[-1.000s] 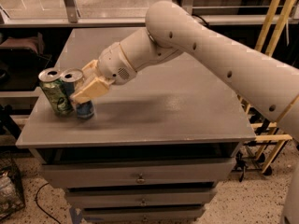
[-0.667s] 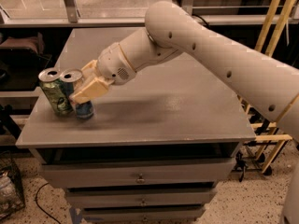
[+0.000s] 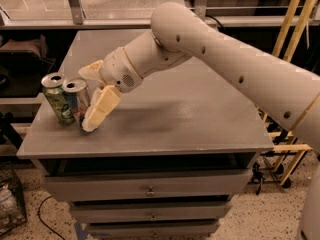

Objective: Move redbull can near green can

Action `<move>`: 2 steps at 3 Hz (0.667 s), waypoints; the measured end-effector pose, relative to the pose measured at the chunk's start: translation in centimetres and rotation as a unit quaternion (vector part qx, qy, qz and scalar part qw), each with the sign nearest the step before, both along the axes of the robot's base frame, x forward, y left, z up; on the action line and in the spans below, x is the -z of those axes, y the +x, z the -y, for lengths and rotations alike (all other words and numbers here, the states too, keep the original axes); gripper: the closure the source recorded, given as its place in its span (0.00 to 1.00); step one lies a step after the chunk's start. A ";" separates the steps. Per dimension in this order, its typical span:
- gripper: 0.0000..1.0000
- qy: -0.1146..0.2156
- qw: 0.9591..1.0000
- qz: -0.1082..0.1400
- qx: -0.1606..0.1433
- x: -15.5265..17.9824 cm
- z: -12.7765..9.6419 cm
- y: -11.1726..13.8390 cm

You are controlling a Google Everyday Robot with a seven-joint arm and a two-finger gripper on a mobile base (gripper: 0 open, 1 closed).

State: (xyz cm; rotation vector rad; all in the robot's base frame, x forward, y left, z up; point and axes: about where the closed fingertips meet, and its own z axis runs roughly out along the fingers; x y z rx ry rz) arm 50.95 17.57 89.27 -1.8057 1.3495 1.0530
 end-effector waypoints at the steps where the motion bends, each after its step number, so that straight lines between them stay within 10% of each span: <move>1: 0.00 0.000 1.000 0.000 0.000 0.0 0.0 0.0; 2: 0.00 -0.019 1.000 0.014 0.006 -0.8 1.8 0.6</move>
Offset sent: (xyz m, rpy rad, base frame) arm 0.0182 -0.0480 0.0183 -0.0910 -0.0648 -0.0393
